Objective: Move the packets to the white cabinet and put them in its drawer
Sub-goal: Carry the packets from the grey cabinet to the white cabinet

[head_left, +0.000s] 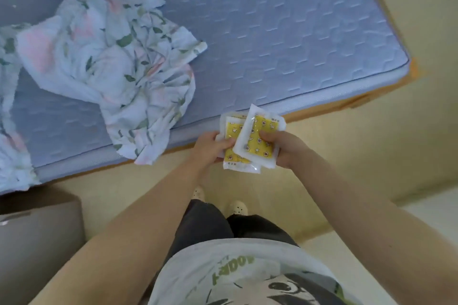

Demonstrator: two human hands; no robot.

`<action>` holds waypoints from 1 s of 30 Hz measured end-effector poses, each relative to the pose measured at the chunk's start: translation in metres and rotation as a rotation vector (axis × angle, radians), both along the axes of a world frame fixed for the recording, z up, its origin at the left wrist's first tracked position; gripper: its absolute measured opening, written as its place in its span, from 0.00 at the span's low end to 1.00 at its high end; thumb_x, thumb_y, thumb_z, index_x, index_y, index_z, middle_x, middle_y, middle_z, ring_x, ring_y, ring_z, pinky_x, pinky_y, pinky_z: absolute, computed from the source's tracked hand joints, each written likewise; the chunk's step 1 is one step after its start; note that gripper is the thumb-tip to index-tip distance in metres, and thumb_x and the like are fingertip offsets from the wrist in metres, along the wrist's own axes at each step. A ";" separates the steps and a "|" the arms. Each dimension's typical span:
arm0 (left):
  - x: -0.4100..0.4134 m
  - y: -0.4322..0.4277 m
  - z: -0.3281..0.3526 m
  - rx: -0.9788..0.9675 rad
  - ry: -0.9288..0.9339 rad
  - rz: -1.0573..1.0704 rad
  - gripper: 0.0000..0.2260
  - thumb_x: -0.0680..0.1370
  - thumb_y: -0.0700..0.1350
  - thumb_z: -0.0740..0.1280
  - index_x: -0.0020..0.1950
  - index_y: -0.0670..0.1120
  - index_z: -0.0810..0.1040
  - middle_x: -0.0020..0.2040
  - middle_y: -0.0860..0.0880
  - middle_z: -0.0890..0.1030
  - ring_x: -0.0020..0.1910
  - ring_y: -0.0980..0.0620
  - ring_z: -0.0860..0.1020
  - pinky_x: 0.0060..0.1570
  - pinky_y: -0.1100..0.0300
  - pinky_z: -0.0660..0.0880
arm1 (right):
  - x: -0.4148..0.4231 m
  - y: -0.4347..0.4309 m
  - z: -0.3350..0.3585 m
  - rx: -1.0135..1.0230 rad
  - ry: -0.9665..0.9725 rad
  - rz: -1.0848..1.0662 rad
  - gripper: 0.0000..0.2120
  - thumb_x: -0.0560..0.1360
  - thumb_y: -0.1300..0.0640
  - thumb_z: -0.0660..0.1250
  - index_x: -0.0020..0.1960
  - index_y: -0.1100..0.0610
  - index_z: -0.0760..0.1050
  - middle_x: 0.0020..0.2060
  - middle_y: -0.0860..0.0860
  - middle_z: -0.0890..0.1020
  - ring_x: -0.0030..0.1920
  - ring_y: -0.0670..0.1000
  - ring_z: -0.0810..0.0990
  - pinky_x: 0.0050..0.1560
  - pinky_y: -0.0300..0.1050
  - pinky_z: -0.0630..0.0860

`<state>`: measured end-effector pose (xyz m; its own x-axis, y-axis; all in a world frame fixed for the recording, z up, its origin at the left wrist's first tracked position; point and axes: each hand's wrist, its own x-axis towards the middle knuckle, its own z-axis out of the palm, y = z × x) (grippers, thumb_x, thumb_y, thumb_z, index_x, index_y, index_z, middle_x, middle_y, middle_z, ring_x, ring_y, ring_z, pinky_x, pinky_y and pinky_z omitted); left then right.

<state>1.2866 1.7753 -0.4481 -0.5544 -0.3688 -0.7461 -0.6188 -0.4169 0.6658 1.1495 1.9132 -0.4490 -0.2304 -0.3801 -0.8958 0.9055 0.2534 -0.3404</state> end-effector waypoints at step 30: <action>-0.760 0.434 -0.013 0.073 -0.002 -0.969 0.11 0.75 0.33 0.68 0.53 0.45 0.79 0.46 0.47 0.83 0.45 0.47 0.82 0.49 0.51 0.79 | -0.583 0.503 0.024 0.296 0.130 -0.734 0.15 0.72 0.64 0.72 0.57 0.61 0.77 0.52 0.56 0.83 0.51 0.57 0.83 0.57 0.58 0.77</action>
